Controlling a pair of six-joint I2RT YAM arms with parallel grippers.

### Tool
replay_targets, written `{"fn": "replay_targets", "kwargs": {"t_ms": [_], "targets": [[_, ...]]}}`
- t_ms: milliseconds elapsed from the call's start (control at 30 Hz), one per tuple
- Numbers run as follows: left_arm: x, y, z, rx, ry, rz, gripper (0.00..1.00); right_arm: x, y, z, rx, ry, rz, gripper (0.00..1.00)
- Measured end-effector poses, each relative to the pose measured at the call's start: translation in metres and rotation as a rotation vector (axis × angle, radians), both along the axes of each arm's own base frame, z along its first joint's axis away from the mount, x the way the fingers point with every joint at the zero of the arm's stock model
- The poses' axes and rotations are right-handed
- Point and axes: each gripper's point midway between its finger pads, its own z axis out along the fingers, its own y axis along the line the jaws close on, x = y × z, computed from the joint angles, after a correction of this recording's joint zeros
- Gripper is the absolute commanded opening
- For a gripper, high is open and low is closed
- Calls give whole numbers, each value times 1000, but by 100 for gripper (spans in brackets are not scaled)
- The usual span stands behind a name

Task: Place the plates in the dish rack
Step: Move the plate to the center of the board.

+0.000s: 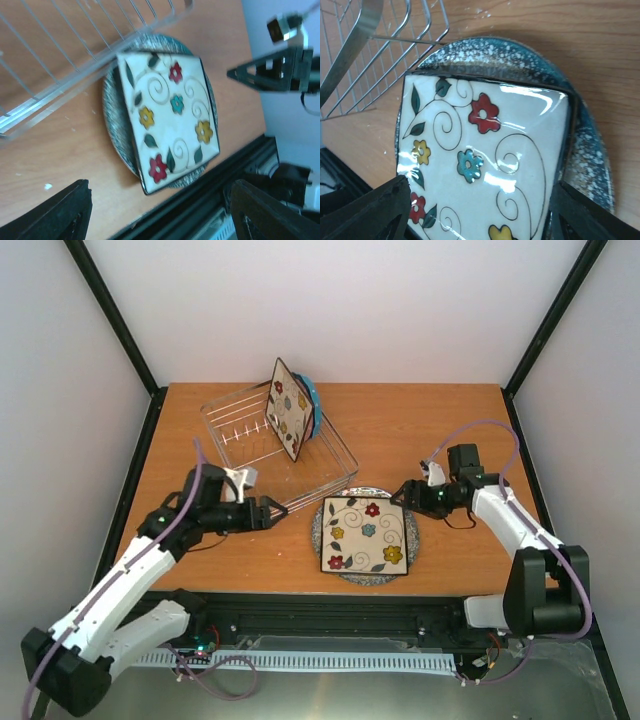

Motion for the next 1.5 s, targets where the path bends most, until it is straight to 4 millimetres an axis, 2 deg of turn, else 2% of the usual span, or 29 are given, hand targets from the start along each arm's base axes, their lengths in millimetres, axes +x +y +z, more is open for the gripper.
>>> {"fn": "replay_targets", "kwargs": {"t_ms": [167, 300, 467, 800, 1033, 1167, 1333, 1500], "targets": [[-26, -44, -25, 56, 73, -150, 77, 3, 9, -4, 53, 2, 37, 75], [-34, -65, -43, 89, 107, -204, 79, -5, 11, -26, 72, 43, 35, 75], [-30, -68, -65, 112, 128, -195, 79, -21, 6, -46, 47, 105, 21, 75], [-16, -79, -101, 169, 164, -208, 81, -22, 4, -52, 33, 122, 12, 75], [1, -90, -124, 225, 170, -229, 81, -26, 4, -62, 34, 165, 13, 75], [9, -91, -130, 234, 163, -228, 81, -27, 4, -64, 33, 174, 12, 75], [20, -87, -127, 213, 147, -207, 81, -28, 5, -66, 35, 184, 13, 74], [22, -83, -129, 203, 156, -212, 81, -28, 5, -66, 41, 188, 11, 75]]}}
